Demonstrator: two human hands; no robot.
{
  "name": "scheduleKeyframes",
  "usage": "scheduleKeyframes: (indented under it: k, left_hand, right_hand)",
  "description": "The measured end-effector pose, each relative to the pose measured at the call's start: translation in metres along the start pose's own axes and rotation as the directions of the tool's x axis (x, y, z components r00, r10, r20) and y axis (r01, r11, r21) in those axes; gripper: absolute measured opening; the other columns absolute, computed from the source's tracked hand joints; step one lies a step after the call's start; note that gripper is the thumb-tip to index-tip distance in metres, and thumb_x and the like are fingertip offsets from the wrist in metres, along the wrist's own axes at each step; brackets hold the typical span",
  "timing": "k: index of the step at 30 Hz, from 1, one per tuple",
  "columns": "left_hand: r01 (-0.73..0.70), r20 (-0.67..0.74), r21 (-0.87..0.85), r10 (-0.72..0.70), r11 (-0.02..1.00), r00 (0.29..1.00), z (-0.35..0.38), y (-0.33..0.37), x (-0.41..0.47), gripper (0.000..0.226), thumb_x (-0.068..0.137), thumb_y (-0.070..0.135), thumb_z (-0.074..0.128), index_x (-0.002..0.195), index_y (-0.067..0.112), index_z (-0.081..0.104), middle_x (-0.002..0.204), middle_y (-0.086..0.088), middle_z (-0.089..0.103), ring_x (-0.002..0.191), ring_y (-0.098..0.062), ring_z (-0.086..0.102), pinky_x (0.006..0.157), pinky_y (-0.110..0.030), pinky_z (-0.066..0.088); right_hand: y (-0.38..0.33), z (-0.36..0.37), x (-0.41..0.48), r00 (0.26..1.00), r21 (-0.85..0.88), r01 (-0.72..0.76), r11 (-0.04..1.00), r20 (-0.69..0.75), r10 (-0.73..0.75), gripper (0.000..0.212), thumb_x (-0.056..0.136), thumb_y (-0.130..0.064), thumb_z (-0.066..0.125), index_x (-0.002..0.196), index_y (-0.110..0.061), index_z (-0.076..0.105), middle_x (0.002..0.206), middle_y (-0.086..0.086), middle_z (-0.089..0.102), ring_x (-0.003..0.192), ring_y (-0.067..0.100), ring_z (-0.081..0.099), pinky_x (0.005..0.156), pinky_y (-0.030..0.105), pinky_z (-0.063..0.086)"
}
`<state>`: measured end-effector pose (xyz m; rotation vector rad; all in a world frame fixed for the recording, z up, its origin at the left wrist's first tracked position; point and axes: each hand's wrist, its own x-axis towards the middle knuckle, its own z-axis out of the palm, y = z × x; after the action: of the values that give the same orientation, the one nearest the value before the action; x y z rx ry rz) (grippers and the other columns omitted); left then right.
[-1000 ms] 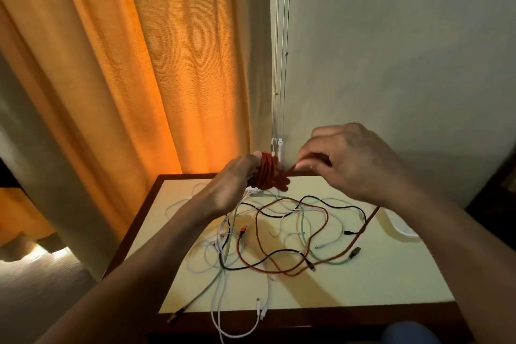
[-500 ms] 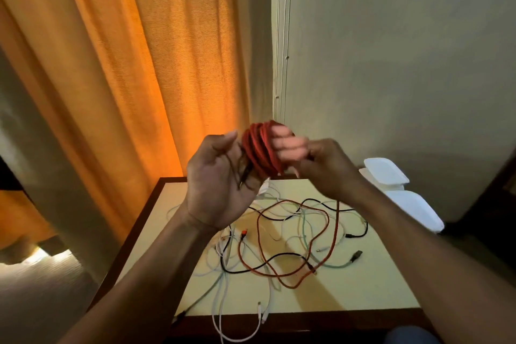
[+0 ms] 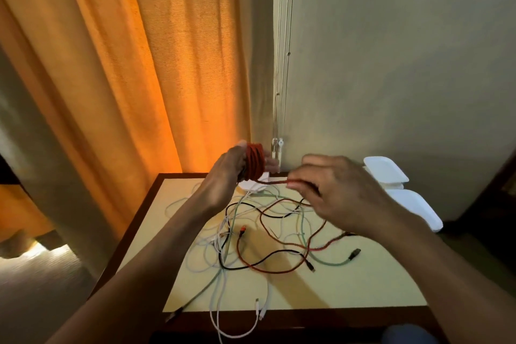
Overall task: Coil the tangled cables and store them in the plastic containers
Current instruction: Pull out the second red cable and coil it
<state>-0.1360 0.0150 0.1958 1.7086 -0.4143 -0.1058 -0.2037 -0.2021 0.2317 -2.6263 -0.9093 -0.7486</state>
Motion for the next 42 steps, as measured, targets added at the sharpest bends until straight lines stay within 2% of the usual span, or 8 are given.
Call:
scheduleKeyframes:
  k: [4, 8, 13, 17, 21, 31, 37, 42]
  left_hand:
    - [0.127, 0.154, 0.068, -0.137, 0.99, 0.979, 0.005, 0.0, -0.019, 0.067, 0.111, 0.042, 0.009, 0.115, 0.011, 0.069, 0.105, 0.002, 0.079, 0.105, -0.008, 0.072, 0.099, -0.027, 0.049]
    - [0.073, 0.307, 0.016, -0.074, 0.997, 0.949, 0.014, 0.011, -0.041, 0.073, 0.108, 0.048, 0.011, 0.117, 0.005, 0.069, 0.107, -0.016, 0.075, 0.108, -0.034, 0.069, 0.105, -0.051, 0.041]
    - [0.025, 0.283, -0.283, 0.059, 0.959, 0.957, 0.031, 0.025, -0.051, 0.066, 0.106, 0.04, 0.017, 0.097, 0.022, 0.08, 0.084, -0.003, 0.075, 0.083, -0.014, 0.07, 0.085, -0.024, 0.051]
    - [-0.043, 0.197, -0.559, 0.184, 0.828, 0.963, 0.028, 0.032, -0.042, 0.071, 0.098, 0.044, 0.025, 0.129, -0.013, 0.056, 0.121, -0.041, 0.059, 0.117, -0.044, 0.055, 0.115, -0.051, 0.036]
    - [-0.15, 0.067, -0.671, 0.261, 0.726, 0.963, 0.021, 0.039, -0.029, 0.071, 0.099, 0.049, 0.031, 0.133, -0.009, 0.055, 0.129, -0.032, 0.06, 0.127, -0.04, 0.055, 0.115, -0.04, 0.039]
    - [-0.113, 0.026, 0.32, 0.111, 0.941, 0.994, 0.01, 0.005, -0.012, 0.065, 0.107, 0.06, 0.02, 0.11, 0.022, 0.072, 0.103, 0.011, 0.077, 0.102, 0.0, 0.069, 0.094, -0.025, 0.049]
    - [0.039, 0.235, 0.18, -0.081, 0.983, 0.969, 0.022, -0.011, -0.033, 0.079, 0.11, 0.049, 0.009, 0.099, 0.002, 0.071, 0.091, -0.012, 0.078, 0.09, -0.03, 0.074, 0.091, -0.05, 0.049]
    - [0.064, 0.33, -0.12, -0.021, 0.991, 0.944, 0.044, -0.002, -0.048, 0.08, 0.102, 0.047, 0.009, 0.103, -0.012, 0.064, 0.091, -0.022, 0.074, 0.086, -0.034, 0.072, 0.085, -0.036, 0.051]
  right_hand:
    - [0.015, -0.033, 0.017, 0.998, -0.018, 0.014, 1.0, -0.06, -0.015, 0.021, 0.094, -0.039, 0.063, 0.095, -0.024, 0.078, 0.082, -0.014, 0.06, 0.065, 0.007, 0.052, 0.059, 0.028, 0.045]
    - [0.032, -0.042, 0.035, 0.989, 0.147, -0.027, 0.989, -0.14, 0.048, 0.012, 0.085, -0.034, 0.079, 0.091, -0.024, 0.081, 0.081, -0.016, 0.064, 0.068, 0.005, 0.059, 0.063, 0.028, 0.049]
    - [0.045, -0.006, 0.042, 0.957, 0.479, -0.183, 0.859, -0.112, 0.267, 0.007, 0.083, -0.027, 0.08, 0.087, -0.033, 0.078, 0.079, -0.015, 0.073, 0.075, 0.003, 0.067, 0.07, 0.017, 0.05]
    - [0.042, 0.039, 0.025, 0.944, 0.584, -0.255, 0.771, -0.021, 0.328, 0.029, 0.093, -0.015, 0.071, 0.076, -0.039, 0.075, 0.074, -0.016, 0.073, 0.067, 0.006, 0.068, 0.066, 0.032, 0.055]
    - [0.018, 0.06, 0.005, 0.954, 0.506, -0.274, 0.818, 0.037, 0.297, 0.031, 0.098, -0.018, 0.064, 0.075, -0.037, 0.072, 0.059, -0.025, 0.06, 0.058, -0.003, 0.056, 0.058, 0.015, 0.04]
    - [0.009, 0.027, -0.021, 0.997, 0.044, -0.038, 0.998, -0.069, 0.041, 0.021, 0.098, -0.036, 0.056, 0.097, -0.024, 0.073, 0.083, -0.01, 0.06, 0.068, 0.014, 0.057, 0.057, 0.023, 0.039]
    - [0.035, -0.013, 0.002, 0.993, 0.014, -0.01, 1.0, -0.115, 0.012, 0.034, 0.095, -0.052, 0.053, 0.093, -0.029, 0.079, 0.078, -0.02, 0.053, 0.068, 0.001, 0.044, 0.056, 0.028, 0.045]
    - [0.057, -0.003, 0.021, 0.973, 0.269, -0.121, 0.955, -0.159, 0.168, 0.019, 0.086, -0.04, 0.073, 0.094, -0.025, 0.082, 0.077, -0.016, 0.063, 0.068, 0.006, 0.058, 0.063, 0.027, 0.046]
